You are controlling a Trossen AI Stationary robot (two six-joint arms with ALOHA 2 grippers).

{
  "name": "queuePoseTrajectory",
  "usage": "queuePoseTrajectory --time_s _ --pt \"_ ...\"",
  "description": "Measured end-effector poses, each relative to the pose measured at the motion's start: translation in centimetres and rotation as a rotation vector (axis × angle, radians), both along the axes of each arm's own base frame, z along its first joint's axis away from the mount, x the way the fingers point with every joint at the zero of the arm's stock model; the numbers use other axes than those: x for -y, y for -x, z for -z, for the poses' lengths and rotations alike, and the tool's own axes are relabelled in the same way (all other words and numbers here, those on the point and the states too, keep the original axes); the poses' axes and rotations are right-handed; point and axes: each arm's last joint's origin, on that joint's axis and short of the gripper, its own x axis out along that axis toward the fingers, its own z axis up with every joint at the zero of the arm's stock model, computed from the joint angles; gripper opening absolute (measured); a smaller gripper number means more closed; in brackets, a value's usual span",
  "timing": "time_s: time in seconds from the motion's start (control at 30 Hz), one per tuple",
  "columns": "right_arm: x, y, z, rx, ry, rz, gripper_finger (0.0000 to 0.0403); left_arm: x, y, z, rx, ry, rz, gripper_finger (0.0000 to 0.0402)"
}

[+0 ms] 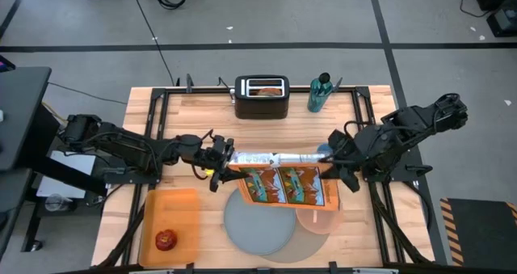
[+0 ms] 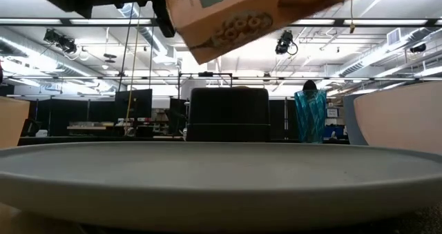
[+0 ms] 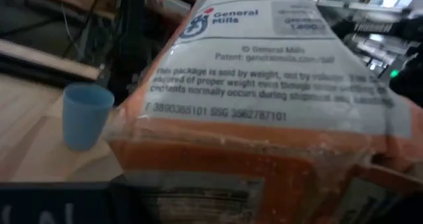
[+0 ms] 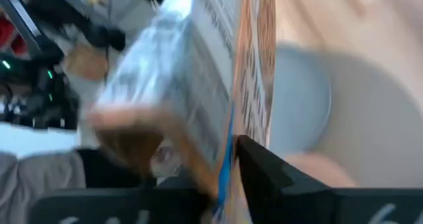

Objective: Arrange a breakfast setting
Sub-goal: Pour the cereal into the light orange bowl on the table mat

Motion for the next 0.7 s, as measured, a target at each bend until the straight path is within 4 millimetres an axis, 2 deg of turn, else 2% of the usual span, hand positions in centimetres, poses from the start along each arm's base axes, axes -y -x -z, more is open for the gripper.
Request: queuePoseTrajectory --time_s 0.17,0.3,0.5,0.7 --pt "0.0 0.7 0.8 -0.142 -0.037 -0.021 0.0124 0.2 -1.0 -1.5 -0.105 -0.098 0.033 0.0196" --pt "0.1 1.3 1.3 -0.231 -0.045 -0.016 0.0152 0.2 -1.5 -3.0 -0.192 -0.201 0.051 0.0195" --pt "0.0 1.5 1.4 -0.283 -0.098 -0.043 0.0157 -0.1 -1.6 -4.4 -0.310 -0.247 0.114 0.0195" --pt "-0.3 2.1 1.7 -0.358 -0.131 -0.077 0.0157 -0.2 -1.4 -4.3 -0.380 -0.256 0.131 0.0195"
